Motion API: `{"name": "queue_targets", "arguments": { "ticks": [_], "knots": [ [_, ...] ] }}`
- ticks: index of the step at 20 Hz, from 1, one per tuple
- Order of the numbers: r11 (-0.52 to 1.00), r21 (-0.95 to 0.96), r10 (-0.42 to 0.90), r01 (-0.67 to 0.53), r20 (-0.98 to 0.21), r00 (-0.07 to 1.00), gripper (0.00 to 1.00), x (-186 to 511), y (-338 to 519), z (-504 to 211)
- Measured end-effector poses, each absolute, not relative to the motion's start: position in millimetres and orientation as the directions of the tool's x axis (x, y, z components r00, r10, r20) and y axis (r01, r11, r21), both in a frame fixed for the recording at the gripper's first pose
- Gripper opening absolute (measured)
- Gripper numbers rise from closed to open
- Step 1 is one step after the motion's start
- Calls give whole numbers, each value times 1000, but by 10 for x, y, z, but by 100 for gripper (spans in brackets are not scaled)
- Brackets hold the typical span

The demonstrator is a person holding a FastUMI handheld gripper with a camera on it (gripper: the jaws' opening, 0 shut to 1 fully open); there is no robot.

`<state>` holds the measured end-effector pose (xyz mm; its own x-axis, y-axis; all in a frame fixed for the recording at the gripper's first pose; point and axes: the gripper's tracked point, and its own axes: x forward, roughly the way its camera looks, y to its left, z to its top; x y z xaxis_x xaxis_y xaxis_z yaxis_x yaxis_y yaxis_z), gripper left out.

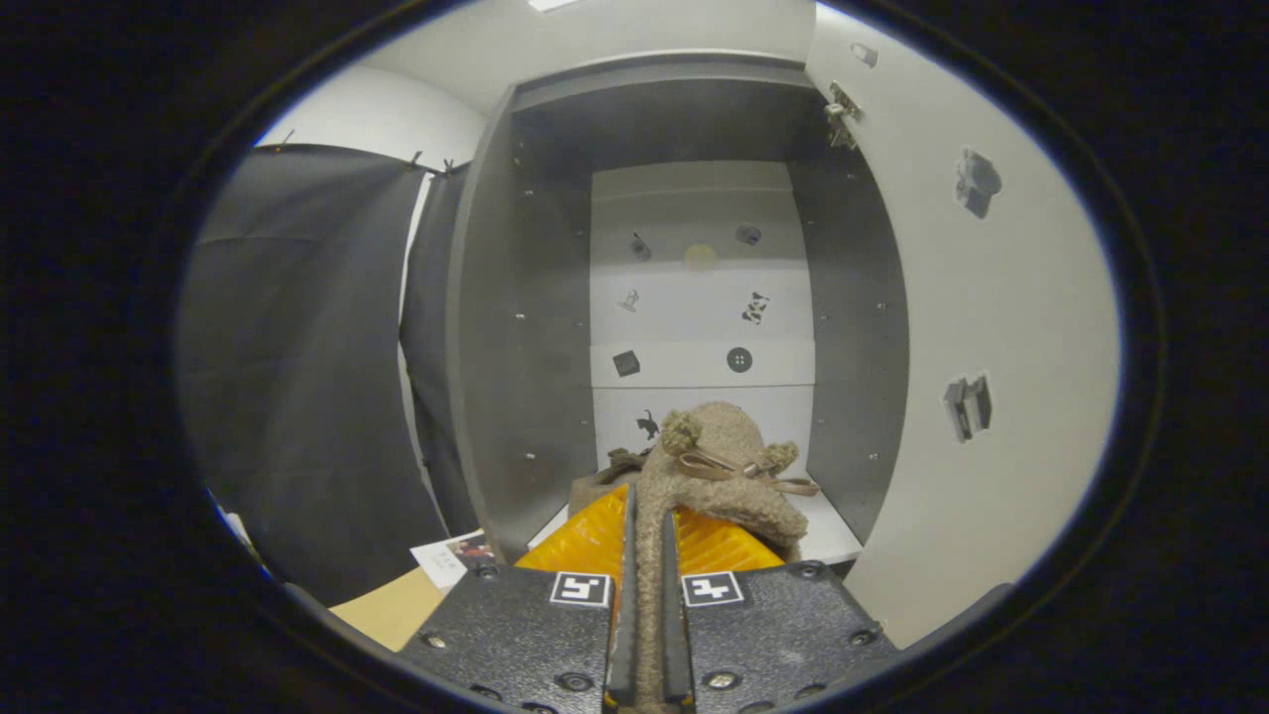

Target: Open the shoe cabinet door, grab the shoes and put them into the shoe cabinet, then close the shoe cabinet door.

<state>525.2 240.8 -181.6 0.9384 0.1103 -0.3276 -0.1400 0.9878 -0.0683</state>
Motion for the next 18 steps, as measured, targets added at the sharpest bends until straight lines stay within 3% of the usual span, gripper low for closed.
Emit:
{"name": "queue_targets", "arguments": {
  "ticks": [8,18],
  "knots": [
    [983,-155,22,-97,-426,905,13,6343,2352,-2236],
    [978,-209,-93,-7,-465,880,14,7078,1828,-2800]
  ]
}}
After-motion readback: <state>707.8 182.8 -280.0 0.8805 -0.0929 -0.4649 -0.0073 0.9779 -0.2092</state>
